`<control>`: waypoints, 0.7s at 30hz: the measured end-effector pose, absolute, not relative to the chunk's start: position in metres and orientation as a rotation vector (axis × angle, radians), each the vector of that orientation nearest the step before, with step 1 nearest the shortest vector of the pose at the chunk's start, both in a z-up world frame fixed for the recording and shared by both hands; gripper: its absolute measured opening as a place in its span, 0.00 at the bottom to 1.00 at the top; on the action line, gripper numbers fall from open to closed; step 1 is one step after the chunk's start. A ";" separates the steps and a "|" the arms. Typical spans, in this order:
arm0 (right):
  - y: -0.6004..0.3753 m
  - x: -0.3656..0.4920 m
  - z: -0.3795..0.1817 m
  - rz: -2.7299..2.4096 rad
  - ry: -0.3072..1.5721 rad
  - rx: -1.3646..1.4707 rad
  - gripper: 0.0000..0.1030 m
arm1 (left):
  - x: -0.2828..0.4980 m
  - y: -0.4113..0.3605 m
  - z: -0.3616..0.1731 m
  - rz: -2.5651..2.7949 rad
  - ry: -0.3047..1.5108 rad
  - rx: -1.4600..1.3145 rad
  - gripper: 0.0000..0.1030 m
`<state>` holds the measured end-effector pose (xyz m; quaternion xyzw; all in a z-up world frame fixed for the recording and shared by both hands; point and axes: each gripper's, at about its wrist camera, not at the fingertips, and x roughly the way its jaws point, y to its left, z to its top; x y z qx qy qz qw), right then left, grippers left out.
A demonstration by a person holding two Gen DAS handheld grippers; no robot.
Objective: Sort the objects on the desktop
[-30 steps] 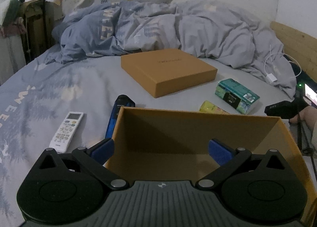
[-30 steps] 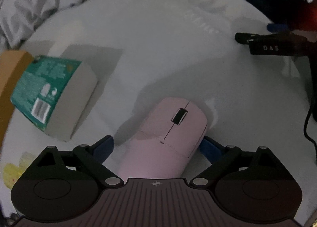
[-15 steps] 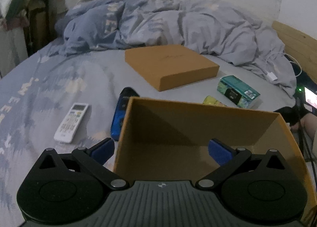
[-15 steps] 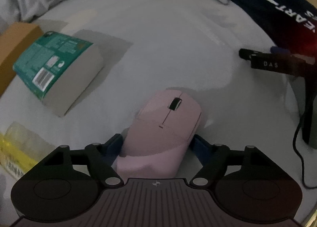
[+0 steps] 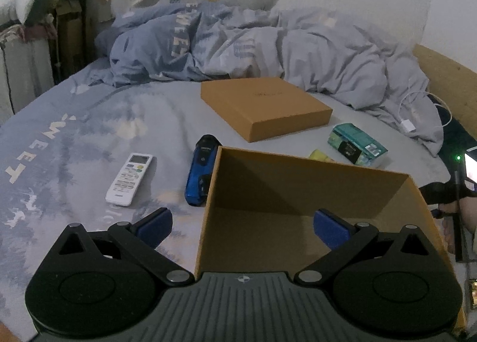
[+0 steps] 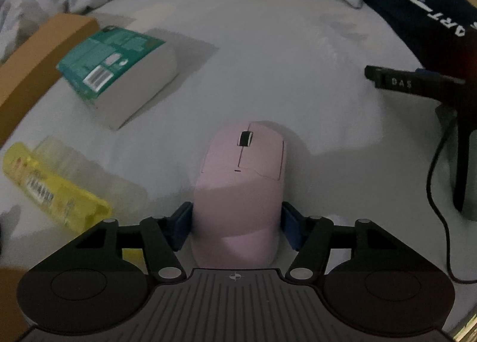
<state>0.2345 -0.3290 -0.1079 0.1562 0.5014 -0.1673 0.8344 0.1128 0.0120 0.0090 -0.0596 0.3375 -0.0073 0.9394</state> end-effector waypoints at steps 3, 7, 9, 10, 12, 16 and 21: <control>-0.326 0.221 -0.105 -0.339 1.065 0.335 0.63 | 0.104 0.012 0.014 -0.023 0.677 -0.138 1.00; -0.326 0.205 -0.098 -0.324 1.054 0.362 0.63 | 0.092 0.011 0.021 -0.026 0.660 -0.136 1.00; -0.324 0.196 -0.092 -0.317 1.045 0.359 0.63 | 0.086 0.011 0.023 -0.029 0.652 -0.136 1.00; -0.323 0.192 -0.089 -0.312 1.042 0.357 0.63 | 0.083 0.010 0.024 -0.030 0.649 -0.135 1.00; -0.320 0.186 -0.084 -0.298 1.036 0.356 0.63 | 0.078 0.010 0.026 -0.033 0.643 -0.132 1.00; -0.314 0.173 -0.072 -0.272 1.024 0.356 0.62 | 0.066 0.010 0.030 -0.038 0.631 -0.126 1.00; -0.306 0.158 -0.059 -0.262 1.011 0.354 0.26 | 0.050 0.014 0.034 -0.032 0.615 -0.125 1.00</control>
